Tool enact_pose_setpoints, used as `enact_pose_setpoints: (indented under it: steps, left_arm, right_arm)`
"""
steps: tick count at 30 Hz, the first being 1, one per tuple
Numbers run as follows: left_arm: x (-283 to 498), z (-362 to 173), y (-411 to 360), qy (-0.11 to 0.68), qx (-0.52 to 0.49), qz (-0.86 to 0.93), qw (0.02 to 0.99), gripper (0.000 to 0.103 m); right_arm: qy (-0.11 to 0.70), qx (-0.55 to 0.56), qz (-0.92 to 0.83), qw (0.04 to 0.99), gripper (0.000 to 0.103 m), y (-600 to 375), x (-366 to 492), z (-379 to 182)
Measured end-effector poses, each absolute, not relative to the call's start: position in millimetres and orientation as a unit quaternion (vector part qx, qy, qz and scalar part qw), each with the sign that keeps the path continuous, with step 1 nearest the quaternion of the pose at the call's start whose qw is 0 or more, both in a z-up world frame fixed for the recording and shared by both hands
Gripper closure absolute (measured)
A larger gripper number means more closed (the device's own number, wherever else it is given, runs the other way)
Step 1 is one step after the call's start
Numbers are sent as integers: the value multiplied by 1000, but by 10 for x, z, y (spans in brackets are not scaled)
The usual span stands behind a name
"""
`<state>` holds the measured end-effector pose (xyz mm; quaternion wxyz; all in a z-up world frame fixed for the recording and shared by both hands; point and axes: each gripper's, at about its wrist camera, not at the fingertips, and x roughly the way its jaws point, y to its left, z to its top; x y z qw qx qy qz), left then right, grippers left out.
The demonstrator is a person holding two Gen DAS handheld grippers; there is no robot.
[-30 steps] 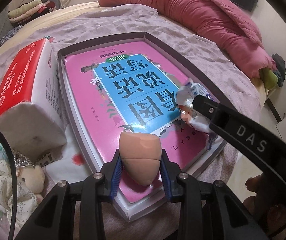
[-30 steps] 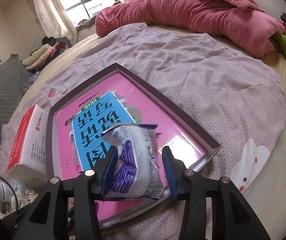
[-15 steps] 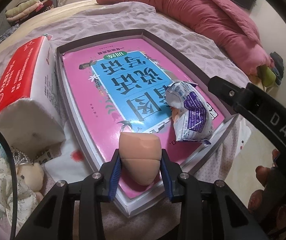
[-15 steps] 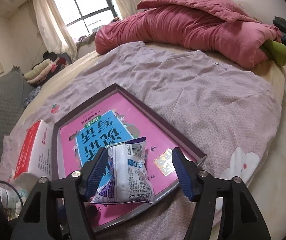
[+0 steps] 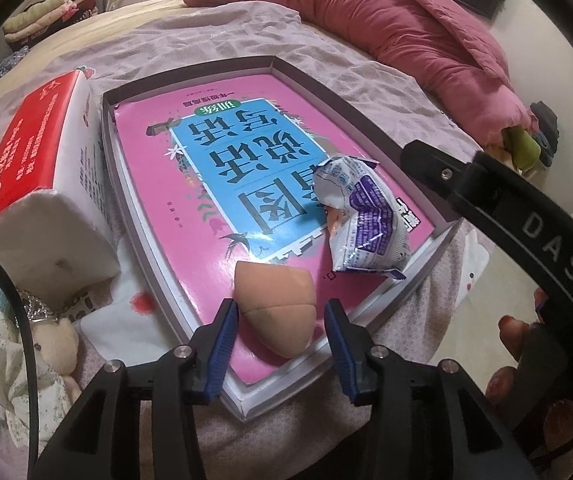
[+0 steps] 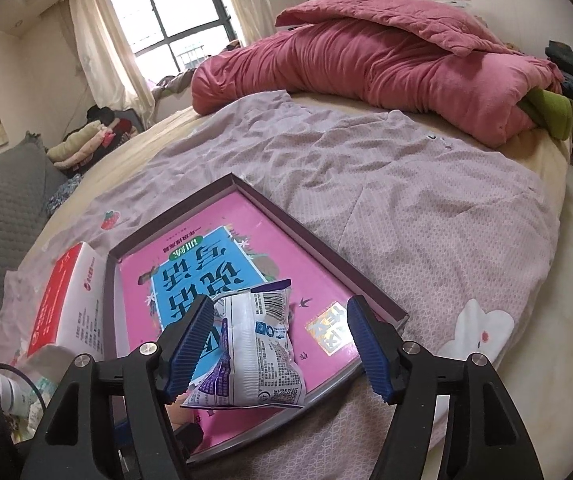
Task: Organize soft objects
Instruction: 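Open the right gripper to drop the snack bag while the left gripper releases the sponge, then move both grippers back toward the remaining items on the bed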
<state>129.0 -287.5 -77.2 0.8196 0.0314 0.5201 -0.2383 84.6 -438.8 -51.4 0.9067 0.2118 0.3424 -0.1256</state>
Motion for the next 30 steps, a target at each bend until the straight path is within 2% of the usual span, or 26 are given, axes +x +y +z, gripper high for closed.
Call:
enact_pose_setpoints:
  steps: [7, 20, 30]
  left_arm:
    - [1194, -633, -2793, 505, 27, -229, 832, 46]
    - [998, -306, -2470, 477, 3, -224, 850, 46]
    - [777, 27, -1949, 447, -15, -196, 873, 45]
  right_arm:
    - [339, 222, -130, 905, 30, -4440, 822, -518]
    - [306, 227, -136, 914, 29, -4465, 689, -425]
    - [269, 184, -129, 937, 29, -4266, 567, -222]
